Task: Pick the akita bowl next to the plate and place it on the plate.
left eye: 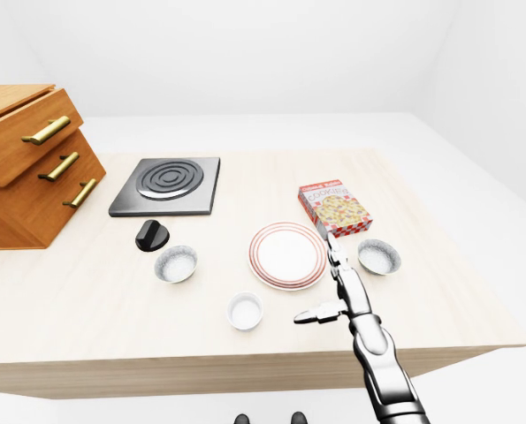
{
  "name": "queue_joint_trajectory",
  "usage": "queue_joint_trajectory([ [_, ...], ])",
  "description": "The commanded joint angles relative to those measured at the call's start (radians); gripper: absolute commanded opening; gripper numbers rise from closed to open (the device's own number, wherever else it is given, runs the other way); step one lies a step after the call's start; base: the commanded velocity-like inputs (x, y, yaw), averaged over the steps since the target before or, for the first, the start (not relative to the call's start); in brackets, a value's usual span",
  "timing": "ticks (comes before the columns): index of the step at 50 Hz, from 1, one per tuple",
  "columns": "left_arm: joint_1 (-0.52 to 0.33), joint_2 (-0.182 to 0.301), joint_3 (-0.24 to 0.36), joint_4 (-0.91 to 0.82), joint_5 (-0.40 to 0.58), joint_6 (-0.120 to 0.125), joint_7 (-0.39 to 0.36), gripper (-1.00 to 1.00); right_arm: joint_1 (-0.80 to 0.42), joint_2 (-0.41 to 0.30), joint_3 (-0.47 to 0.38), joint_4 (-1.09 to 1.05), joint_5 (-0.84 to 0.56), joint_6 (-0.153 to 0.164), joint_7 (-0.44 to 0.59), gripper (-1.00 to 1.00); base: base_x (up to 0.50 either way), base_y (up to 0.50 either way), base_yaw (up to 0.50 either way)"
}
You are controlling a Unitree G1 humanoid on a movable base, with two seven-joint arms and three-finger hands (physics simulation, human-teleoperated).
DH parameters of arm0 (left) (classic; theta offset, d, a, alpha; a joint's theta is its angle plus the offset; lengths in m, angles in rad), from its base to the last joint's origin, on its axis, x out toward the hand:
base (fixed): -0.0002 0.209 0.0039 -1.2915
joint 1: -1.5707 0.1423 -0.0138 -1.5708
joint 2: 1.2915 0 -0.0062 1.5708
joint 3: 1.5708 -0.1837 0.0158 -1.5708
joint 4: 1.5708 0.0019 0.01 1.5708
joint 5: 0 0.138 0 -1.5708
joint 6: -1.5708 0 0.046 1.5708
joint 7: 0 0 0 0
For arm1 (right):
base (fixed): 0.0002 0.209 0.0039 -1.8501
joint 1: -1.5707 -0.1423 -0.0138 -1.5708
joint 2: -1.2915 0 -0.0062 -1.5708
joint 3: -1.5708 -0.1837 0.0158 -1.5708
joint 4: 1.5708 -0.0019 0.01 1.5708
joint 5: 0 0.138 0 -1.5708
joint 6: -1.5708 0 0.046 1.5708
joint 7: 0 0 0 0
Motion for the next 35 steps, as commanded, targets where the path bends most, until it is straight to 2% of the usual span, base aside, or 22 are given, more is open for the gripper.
queue_joint_trajectory([
  [1,0.001,0.001,0.009,-0.015,-0.006,0.000,0.005,1.00,0.001,0.000,0.002,0.002,-0.009,0.000,-0.003,1.00,0.00,0.00,0.00],
  [27,0.005,-0.002,0.012,-0.024,-0.002,0.000,-0.009,1.00,-0.008,-0.004,-0.008,-0.015,-0.026,0.000,-0.021,1.00,0.00,0.00,0.00],
  [32,0.006,-0.008,0.012,-0.025,0.000,0.000,-0.022,1.00,-0.023,-0.022,-0.053,-0.193,-0.054,0.000,-0.033,1.00,0.00,0.00,0.00],
  [34,0.007,-0.008,0.012,-0.027,-0.003,0.000,-0.024,1.00,-0.026,-0.021,-0.073,-0.277,-0.043,0.045,-0.020,1.00,0.00,0.00,0.00],
  [35,0.007,-0.008,0.012,-0.027,-0.002,0.000,-0.025,1.00,-0.024,-0.025,-0.075,-0.292,-0.045,0.056,-0.012,1.00,0.00,0.00,0.00],
])
